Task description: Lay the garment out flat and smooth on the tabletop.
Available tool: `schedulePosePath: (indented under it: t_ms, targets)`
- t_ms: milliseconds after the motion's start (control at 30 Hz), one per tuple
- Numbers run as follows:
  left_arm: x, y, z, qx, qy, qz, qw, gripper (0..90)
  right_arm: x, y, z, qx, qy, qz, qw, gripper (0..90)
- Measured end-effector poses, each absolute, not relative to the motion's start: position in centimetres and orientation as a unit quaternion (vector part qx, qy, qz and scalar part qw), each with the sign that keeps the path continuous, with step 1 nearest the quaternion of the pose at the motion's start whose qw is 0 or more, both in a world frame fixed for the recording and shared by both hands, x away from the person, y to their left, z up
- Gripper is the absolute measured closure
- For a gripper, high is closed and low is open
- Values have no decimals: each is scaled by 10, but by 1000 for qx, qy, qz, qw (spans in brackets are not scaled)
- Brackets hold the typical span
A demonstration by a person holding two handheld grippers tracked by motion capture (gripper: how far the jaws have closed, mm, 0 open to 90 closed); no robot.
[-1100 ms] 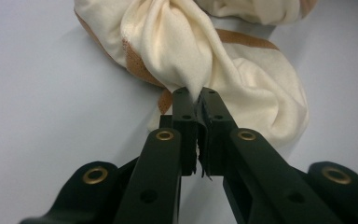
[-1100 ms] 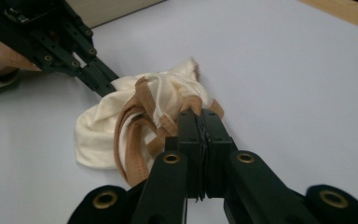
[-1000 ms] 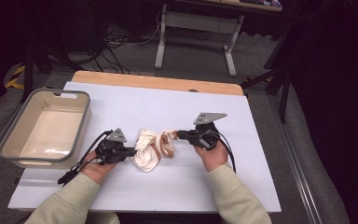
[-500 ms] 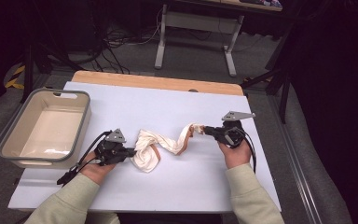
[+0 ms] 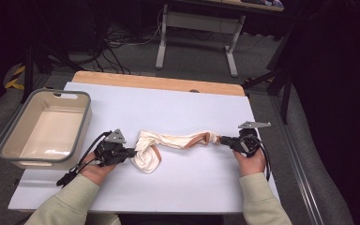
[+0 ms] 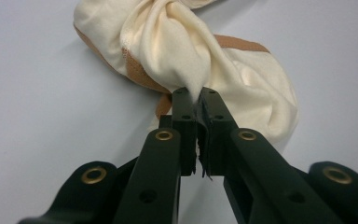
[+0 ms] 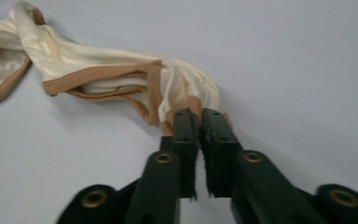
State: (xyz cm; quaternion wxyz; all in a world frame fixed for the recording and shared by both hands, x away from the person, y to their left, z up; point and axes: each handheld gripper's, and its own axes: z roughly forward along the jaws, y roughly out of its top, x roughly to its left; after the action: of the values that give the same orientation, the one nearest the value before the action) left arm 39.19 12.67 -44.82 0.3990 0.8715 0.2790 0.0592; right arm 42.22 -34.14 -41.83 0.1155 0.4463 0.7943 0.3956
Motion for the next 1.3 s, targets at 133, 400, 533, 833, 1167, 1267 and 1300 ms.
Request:
schedulePosePath:
  t_ms: [133, 400, 533, 833, 1167, 1267, 1300]
  targets:
    - [391, 129, -447, 867, 281, 59, 406, 839, 416, -337, -407, 440, 785, 408, 158, 597]
    - [387, 134, -439, 852, 278, 68, 439, 714, 413, -297, -403, 380, 816, 415, 132, 563]
    - [385, 133, -437, 850, 273, 75, 443, 666, 419, -270, -416, 362, 832, 409, 97, 519]
    - [383, 133, -434, 845, 265, 85, 457, 603, 435, -237, -437, 353, 847, 384, 100, 465]
    - [381, 133, -435, 846, 265, 86, 454, 602, 453, -229, -448, 356, 859, 354, 98, 725]
    - [380, 135, -435, 846, 266, 87, 454, 603, 456, -230, -449, 356, 859, 357, 91, 824]
    - [380, 136, -435, 845, 268, 87, 455, 604, 456, -230, -449, 356, 859, 357, 87, 841]
